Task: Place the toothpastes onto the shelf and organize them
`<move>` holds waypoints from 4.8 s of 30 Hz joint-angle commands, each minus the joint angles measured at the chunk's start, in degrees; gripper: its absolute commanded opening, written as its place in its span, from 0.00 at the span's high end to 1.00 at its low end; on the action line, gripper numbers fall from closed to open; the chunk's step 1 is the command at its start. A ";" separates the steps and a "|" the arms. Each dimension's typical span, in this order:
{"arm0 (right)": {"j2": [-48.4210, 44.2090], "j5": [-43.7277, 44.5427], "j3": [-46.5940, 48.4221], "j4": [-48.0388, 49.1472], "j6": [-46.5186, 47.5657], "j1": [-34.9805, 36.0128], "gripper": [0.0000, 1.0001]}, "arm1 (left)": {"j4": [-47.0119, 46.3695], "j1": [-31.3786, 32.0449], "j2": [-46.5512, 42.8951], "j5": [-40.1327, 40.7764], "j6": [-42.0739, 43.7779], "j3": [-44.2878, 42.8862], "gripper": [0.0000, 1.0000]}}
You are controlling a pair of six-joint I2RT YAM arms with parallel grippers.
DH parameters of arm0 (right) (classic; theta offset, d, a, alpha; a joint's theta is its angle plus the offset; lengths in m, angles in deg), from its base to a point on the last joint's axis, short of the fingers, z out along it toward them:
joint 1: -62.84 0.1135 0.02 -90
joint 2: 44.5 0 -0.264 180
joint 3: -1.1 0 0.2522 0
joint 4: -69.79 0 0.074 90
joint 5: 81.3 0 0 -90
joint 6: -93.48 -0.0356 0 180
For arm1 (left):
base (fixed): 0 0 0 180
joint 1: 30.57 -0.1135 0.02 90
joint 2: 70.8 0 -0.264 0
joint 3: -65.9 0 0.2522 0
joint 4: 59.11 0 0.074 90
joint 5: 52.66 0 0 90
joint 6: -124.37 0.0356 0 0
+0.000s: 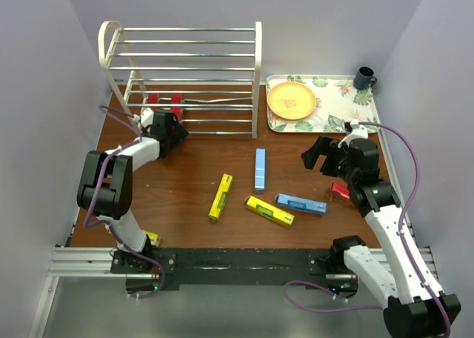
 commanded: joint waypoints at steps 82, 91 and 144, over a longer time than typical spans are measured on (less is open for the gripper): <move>31.11 24.29 0.59 -18.84 -46.80 -32.94 0.06 | -13.96 32.21 -56.83 15.24 62.72 27.79 0.00; 34.72 23.15 -3.38 -13.03 -49.63 -33.02 0.26 | -14.75 32.21 -55.25 14.19 63.33 28.06 0.00; 20.04 14.98 8.93 -18.22 -47.26 2.13 0.75 | -45.86 60.06 -11.22 -5.95 71.16 7.31 0.00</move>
